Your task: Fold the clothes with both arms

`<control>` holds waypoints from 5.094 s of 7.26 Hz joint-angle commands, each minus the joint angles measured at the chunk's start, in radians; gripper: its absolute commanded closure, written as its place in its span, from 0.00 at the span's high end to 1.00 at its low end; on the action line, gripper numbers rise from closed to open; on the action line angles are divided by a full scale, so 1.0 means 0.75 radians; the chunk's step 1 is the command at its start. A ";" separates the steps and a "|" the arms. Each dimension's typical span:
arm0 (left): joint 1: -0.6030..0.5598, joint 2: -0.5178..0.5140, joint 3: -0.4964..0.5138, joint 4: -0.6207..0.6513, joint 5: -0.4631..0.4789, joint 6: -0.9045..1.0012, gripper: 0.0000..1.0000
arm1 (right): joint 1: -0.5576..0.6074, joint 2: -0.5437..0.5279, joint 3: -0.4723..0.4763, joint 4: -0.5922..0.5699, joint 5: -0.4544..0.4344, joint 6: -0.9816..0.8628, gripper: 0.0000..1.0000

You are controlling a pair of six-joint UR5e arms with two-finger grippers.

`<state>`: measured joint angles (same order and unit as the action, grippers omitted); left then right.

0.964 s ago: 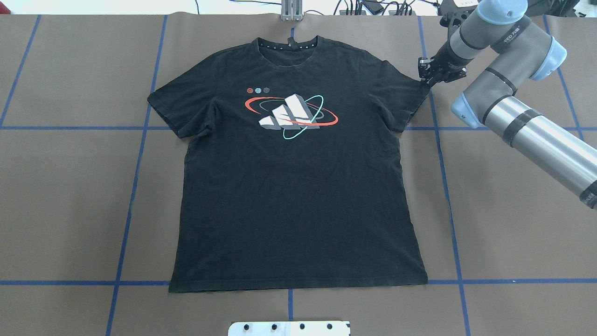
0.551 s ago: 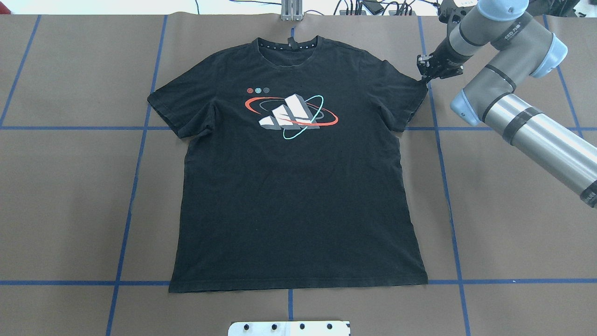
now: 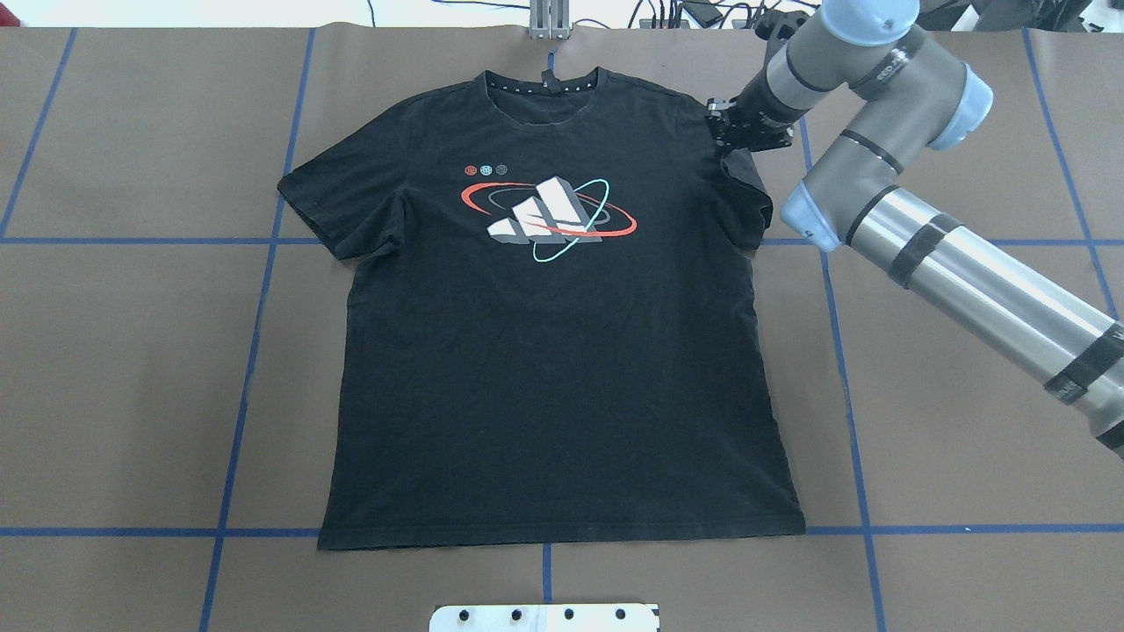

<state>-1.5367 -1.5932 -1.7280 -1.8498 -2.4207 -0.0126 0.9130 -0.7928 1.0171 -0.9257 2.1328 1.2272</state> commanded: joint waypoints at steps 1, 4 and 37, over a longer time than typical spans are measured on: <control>0.002 -0.013 0.007 -0.006 -0.020 -0.002 1.00 | -0.053 0.136 -0.098 -0.068 -0.089 0.051 0.00; 0.004 -0.017 0.001 -0.128 -0.110 -0.187 1.00 | -0.078 0.261 -0.243 -0.069 -0.109 0.078 0.00; 0.936 -1.048 0.964 -0.861 0.524 -1.466 0.29 | -0.172 -0.520 0.804 -0.073 -0.181 0.192 1.00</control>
<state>-0.8380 -2.3670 -1.0245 -2.4953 -2.0394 -1.1114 0.7844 -1.1832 1.6208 -0.9802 1.9973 1.3691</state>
